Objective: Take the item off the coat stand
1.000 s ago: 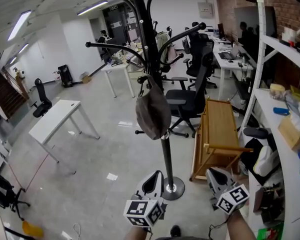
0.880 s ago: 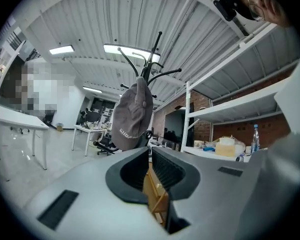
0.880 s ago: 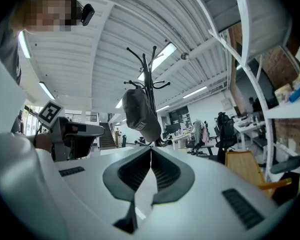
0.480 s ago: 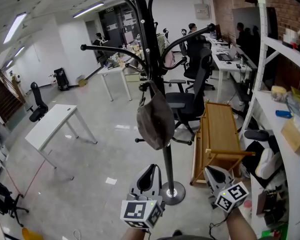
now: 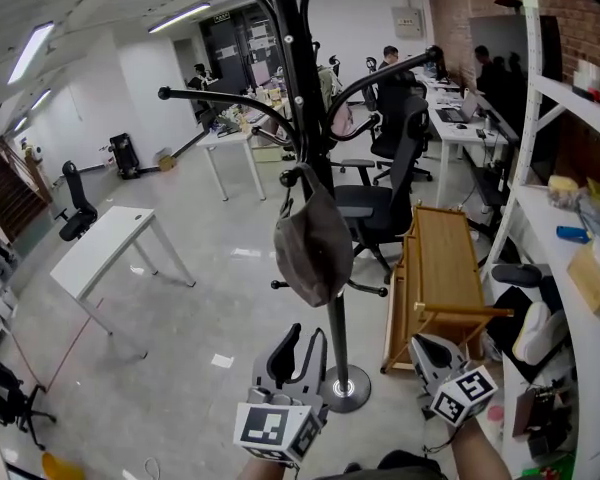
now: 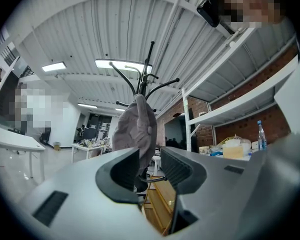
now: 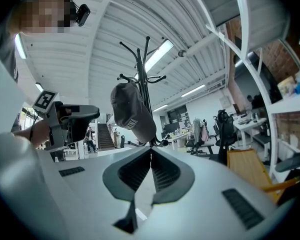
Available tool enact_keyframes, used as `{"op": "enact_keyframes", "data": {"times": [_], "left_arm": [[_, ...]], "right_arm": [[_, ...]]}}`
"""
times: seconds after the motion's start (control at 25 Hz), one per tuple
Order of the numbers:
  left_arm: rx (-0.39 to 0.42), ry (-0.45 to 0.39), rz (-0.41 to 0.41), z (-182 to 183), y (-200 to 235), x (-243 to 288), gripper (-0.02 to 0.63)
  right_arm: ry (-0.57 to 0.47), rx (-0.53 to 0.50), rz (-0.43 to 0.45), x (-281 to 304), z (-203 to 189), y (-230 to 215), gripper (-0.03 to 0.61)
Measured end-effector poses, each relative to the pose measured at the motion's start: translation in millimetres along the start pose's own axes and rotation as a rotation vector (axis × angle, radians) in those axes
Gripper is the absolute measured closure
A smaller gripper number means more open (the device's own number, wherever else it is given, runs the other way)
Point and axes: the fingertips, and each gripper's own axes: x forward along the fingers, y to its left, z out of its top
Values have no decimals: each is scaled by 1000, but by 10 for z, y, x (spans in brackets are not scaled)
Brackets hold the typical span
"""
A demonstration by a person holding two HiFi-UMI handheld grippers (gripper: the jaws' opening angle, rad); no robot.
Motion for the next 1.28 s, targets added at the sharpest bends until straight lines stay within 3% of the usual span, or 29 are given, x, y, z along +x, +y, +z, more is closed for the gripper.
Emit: {"op": "enact_keyframes", "data": {"times": [0.12,0.2,0.4,0.64,0.88,1.28], "left_arm": [[40,-5,-37,101,-110,44,363],[53,-15,-35,186,-133,91,342],[52,-36,12,401,-104,260,341],[-9,-8,41,578,62,540,333],[23,8,65,774,181,740,334],[17,30,50,856,207,938,334]], "right_arm": [[-5,8,27,93,-2,-51,569],[-3,4,53,171,30,-61,569],[-8,-1,114,304,154,-97,569],[1,18,136,356,200,-213,569],[8,-10,147,411,242,-286,569],[-81,-115,221,721,1037,-141,569]]}}
